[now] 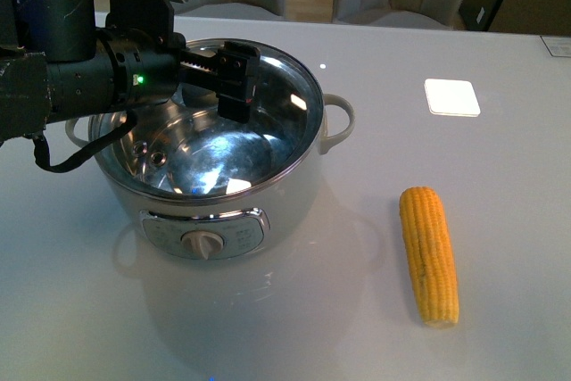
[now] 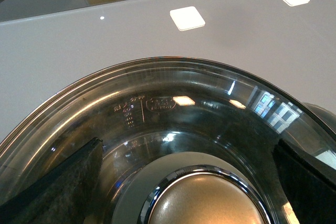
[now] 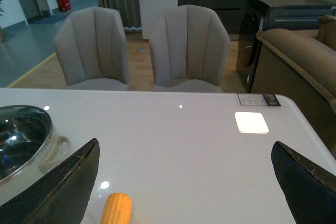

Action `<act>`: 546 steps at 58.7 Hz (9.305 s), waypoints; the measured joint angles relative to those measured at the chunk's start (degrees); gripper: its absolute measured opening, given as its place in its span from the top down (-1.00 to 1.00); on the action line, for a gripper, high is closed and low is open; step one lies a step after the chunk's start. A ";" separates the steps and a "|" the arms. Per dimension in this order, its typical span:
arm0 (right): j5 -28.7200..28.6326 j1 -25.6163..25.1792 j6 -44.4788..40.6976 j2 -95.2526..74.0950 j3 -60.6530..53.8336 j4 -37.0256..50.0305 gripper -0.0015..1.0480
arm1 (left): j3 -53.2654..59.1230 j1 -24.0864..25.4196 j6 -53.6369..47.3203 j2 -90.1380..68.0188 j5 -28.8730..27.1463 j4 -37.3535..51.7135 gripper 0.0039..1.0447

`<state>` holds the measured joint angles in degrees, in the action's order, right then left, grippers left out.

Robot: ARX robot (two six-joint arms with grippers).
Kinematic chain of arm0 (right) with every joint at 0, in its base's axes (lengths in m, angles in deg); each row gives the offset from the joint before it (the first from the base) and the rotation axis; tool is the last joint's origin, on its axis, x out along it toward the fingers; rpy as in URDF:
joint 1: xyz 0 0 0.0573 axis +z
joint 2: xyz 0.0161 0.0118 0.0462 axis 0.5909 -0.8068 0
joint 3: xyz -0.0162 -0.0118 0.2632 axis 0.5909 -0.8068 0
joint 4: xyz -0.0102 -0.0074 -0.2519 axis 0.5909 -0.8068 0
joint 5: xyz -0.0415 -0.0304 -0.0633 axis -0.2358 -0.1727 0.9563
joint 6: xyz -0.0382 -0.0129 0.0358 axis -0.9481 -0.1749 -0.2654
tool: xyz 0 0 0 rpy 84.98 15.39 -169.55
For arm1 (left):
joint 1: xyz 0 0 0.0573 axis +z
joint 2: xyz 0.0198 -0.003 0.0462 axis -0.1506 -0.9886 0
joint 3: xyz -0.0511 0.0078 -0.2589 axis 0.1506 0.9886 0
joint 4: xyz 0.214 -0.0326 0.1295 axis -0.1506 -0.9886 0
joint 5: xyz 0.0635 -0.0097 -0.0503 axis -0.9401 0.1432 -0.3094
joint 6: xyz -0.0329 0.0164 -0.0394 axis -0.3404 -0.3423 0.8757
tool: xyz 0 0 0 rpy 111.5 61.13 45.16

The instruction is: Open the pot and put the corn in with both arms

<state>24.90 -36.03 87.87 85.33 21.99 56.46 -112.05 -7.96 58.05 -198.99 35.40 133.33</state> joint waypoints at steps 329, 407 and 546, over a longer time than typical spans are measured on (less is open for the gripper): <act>0.00 0.00 0.00 0.00 0.00 0.00 -0.83 | -8.04 48.85 -22.60 -22.25 26.56 4.46 0.20; 0.00 0.00 0.00 0.00 0.00 0.00 -0.83 | -15.43 48.54 -20.74 -28.55 26.36 6.12 -0.30; 0.00 0.00 0.00 0.00 0.00 0.00 -0.83 | 39.06 27.91 -1.51 80.74 11.63 -21.00 -0.88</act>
<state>24.90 -36.03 87.87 85.33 21.99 56.46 -72.99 19.95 56.54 -118.25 47.03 112.32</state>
